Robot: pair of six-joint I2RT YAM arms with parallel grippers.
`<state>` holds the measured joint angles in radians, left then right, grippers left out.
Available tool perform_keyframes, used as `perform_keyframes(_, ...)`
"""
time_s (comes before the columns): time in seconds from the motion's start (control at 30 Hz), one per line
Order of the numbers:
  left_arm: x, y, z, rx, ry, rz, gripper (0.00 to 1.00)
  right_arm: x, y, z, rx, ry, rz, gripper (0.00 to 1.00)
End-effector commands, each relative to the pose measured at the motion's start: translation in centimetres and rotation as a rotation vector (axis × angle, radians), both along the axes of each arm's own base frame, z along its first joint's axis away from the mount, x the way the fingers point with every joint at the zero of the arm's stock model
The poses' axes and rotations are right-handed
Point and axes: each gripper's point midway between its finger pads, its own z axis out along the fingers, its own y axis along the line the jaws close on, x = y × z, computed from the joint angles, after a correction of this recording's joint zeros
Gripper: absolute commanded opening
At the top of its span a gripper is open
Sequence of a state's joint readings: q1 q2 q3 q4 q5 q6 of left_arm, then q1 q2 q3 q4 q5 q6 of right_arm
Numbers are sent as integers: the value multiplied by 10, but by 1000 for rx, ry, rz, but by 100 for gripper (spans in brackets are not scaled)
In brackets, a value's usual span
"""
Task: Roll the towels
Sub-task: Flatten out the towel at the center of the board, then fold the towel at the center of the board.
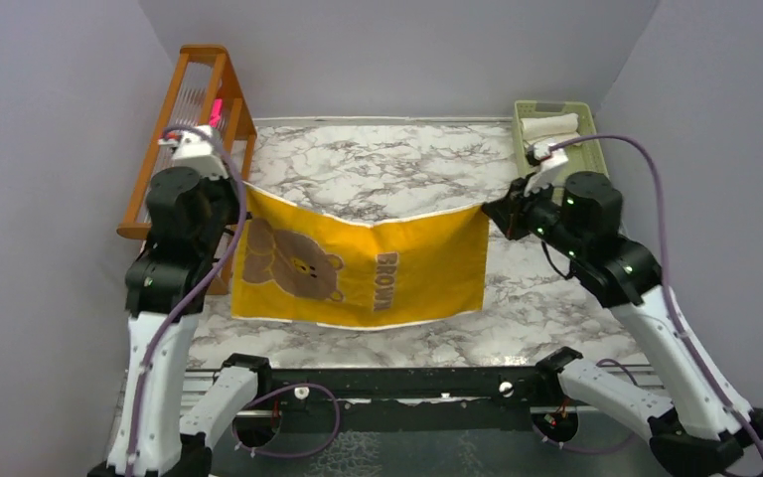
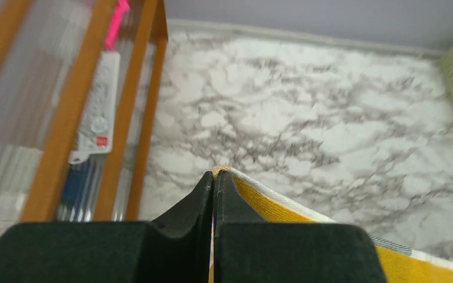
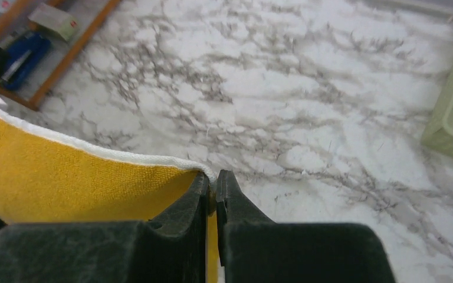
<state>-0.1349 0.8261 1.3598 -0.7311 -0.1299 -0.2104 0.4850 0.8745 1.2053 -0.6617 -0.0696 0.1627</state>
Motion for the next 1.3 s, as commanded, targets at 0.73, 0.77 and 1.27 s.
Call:
perform_keyframes(0.73,250,-2,-305,171,631,136,0,269,-36,-295,-96,495,-258,1)
perform_keyframes(0.77,258,2,-306,188,626,147,0,275,-42,-299,-95,500,-266,1)
perform_keyframes(1.27,338,10,-278,167,465,62,0,334,-92,-261,-17,428,-302,1)
